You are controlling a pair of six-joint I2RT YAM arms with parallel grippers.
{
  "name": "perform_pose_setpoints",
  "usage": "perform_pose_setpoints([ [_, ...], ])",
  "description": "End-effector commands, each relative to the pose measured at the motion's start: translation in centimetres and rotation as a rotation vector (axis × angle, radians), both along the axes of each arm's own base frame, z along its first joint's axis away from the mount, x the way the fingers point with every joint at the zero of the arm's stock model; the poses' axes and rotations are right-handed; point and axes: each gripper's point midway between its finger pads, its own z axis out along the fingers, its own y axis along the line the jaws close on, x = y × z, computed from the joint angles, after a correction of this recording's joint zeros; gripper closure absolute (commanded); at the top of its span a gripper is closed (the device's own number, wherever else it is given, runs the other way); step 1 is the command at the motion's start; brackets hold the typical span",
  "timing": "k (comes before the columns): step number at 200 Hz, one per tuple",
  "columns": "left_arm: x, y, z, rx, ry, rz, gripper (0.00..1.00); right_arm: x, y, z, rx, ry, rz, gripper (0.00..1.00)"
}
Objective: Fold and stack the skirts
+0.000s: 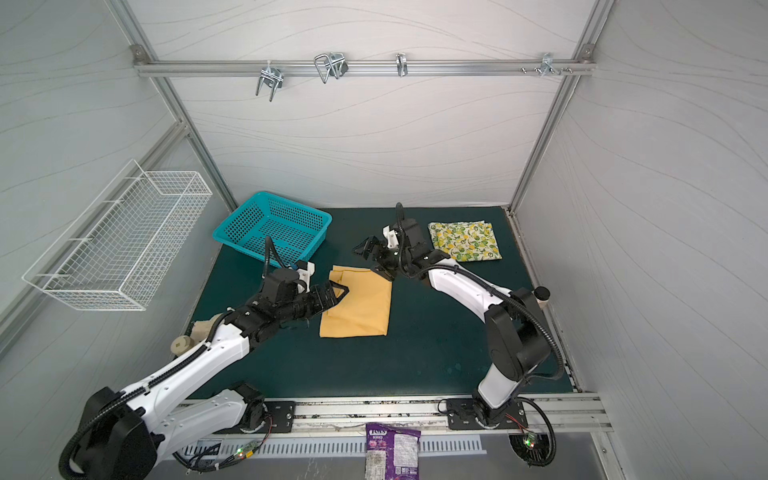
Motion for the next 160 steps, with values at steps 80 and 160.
perform_pose_setpoints([
  [80, 3.6, -4.3, -3.7, -0.116, 0.11, -0.051, 0.02, 3.8, -1.2, -7.9, -0.029, 0.182, 0.054, 0.01],
  [160, 0.0, -1.7, -10.6, -0.05, 0.23, 0.009, 0.02, 4.6, -1.2, -12.4, -0.022, 0.248, 0.042, 0.01],
])
